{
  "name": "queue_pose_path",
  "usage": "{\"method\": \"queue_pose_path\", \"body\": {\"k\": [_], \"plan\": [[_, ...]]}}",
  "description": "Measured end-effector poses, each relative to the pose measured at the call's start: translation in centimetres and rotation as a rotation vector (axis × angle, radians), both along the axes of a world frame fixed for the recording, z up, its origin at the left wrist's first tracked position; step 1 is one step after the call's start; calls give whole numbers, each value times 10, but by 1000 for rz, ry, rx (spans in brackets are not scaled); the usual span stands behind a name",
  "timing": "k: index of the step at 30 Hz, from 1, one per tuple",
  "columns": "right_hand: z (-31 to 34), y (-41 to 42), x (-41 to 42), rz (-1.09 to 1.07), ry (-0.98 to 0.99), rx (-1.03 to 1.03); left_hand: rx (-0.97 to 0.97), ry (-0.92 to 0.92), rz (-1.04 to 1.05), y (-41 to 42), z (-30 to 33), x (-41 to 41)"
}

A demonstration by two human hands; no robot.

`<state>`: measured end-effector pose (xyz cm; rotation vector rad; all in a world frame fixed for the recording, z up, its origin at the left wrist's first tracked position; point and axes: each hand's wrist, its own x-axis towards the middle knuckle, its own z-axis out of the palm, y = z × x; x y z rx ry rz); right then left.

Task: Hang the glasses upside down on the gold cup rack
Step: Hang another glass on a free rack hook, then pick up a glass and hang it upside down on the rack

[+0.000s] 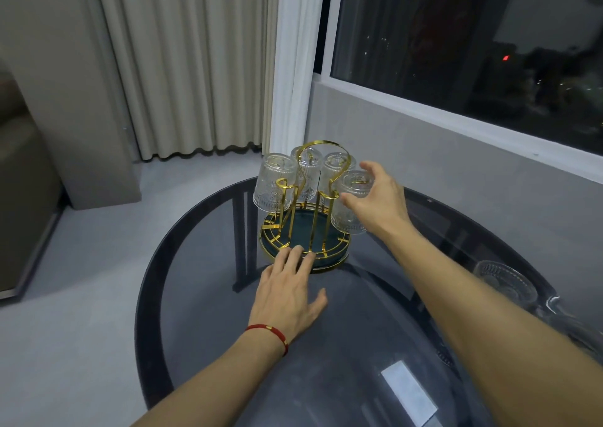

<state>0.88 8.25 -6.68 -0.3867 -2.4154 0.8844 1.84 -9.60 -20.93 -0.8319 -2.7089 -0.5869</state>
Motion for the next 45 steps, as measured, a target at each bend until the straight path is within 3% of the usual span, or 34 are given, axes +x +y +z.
{"method": "queue_pose_path", "body": {"k": [10,17,21,26,28,31,39,45], "plan": [[-23,-2,30,65,-99,90,-38,-17,22,-1,4,-1],[-52,5,117,101,-167,165,-36,-80,30,7,10,16],[-58,11,165,72,-171,172,-15,-90,-78,20,21,45],[-42,41,213,-158,-64,245,104,-139,-290,47,38,93],[-39,58,233,-321,-161,270,159,-148,-351,57,45,108],[-46,80,258,-452,-328,155,262,-163,-369,71,54,129],[-53,105,283,-501,-196,-286,271,-229,-407,80,51,157],[-39,96,297,-365,-199,-175,293,-317,-476,85,50,162]]}}
